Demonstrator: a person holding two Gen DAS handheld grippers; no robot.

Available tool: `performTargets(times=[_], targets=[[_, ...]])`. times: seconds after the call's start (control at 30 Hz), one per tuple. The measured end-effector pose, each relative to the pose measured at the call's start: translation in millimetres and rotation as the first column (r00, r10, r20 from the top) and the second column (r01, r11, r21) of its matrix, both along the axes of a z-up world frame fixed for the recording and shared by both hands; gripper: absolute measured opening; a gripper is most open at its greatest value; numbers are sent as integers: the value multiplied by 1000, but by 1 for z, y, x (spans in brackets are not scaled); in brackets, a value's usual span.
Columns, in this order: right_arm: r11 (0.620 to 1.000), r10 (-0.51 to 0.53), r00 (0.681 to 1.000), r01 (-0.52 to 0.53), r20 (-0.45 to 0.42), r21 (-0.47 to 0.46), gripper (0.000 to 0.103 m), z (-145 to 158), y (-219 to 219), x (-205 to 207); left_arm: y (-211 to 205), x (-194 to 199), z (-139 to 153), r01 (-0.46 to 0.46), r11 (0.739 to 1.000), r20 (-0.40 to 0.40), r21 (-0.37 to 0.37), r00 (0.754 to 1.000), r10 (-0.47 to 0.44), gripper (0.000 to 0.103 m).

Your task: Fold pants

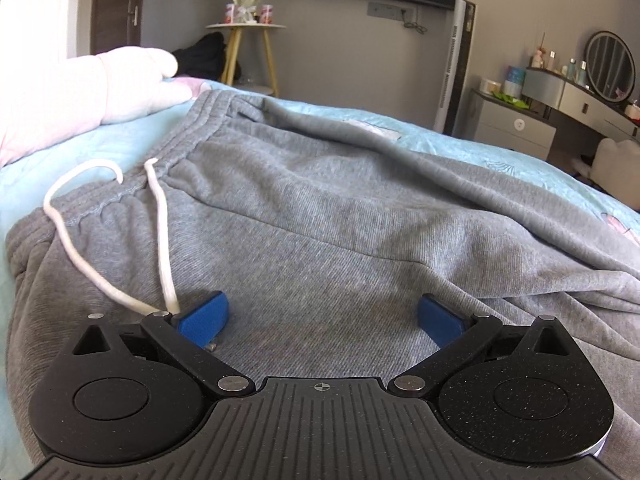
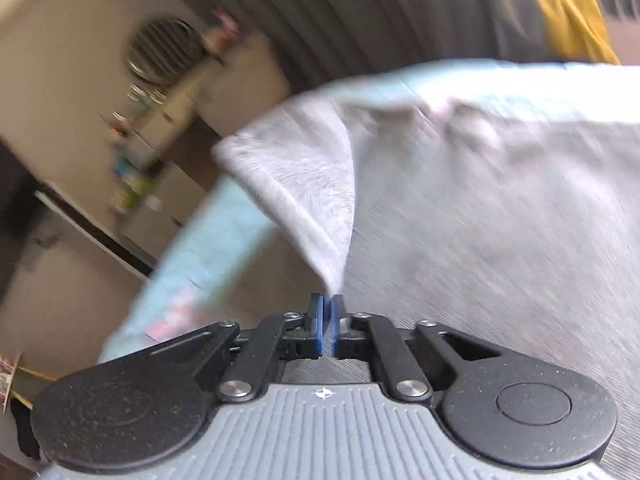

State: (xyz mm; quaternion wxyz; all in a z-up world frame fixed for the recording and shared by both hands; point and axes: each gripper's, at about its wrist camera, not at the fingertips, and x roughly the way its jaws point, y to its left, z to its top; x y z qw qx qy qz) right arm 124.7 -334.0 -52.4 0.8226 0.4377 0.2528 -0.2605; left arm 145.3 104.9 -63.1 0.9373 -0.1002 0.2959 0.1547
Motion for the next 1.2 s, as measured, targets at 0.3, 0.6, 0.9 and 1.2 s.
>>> performTargets(times=[0.3, 0.6, 0.9, 1.2], targets=[[933, 132, 991, -127, -8, -337, 32, 16, -13, 22, 3, -4, 56, 34, 988, 92, -148, 996, -21, 103], [797, 218, 962, -274, -166, -538, 54, 10, 18, 53, 8, 131, 78, 66, 935, 14, -347, 998, -65, 103], [874, 159, 985, -175, -73, -454, 8, 6, -17, 44, 26, 188, 18, -93, 851, -132, -517, 991, 29, 77], [946, 42, 984, 16, 174, -322, 7, 19, -41, 11, 41, 174, 20, -44, 776, -67, -629, 998, 2, 12]])
